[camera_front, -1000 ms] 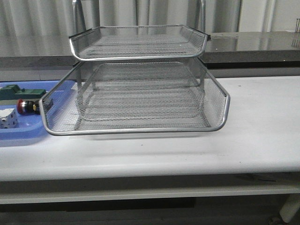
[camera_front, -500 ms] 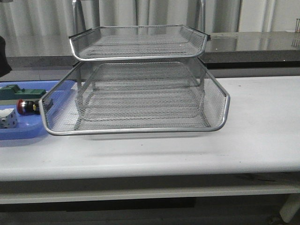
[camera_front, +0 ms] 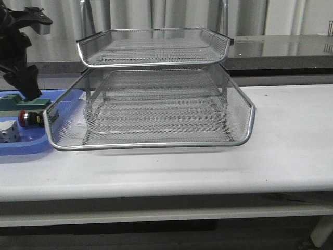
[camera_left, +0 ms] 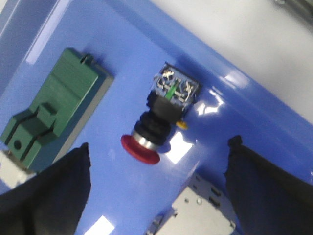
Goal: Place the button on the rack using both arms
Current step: 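Reach the left gripper into the blue tray and grasp the red push button, then lift the red push button and carry it over the pulled-out tray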
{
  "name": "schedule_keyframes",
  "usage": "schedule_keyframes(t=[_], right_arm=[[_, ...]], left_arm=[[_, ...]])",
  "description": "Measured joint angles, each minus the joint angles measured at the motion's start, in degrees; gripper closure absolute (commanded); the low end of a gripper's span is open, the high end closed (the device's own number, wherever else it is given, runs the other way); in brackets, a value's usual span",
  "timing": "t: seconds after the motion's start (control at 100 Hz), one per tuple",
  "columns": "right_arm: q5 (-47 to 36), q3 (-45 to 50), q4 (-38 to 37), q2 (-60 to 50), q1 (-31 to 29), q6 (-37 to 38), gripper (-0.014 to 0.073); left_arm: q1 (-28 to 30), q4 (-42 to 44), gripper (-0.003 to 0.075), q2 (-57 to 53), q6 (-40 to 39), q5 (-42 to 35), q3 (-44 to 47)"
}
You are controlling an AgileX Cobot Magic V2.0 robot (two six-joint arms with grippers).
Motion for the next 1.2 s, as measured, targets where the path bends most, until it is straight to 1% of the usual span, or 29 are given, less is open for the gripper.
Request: schedule_keyframes(t=[0.16,0.37,0.71,1.2], right_arm=[[0.00,0.00,0.00,0.00,0.00,0.00,0.0664],[0.00,0.00,0.00,0.00,0.00,0.00,0.0664],[0.00,0.00,0.00,0.00,0.00,0.00,0.0664],[0.00,0.00,-0.12,0.00,0.00,0.00,0.0664]], left_arm=[[-1.45,0.00,0.0168,4.77,0.46,0.29,-4.30],[-1.57,1.62,0.0168,8.75,0.59,1.40,-7.47],[-1.57,4.29,0.0168,11.01,0.59,1.52,-8.21],[0.13,3.55,0.0169,13.94,0.59,1.50,-8.69]])
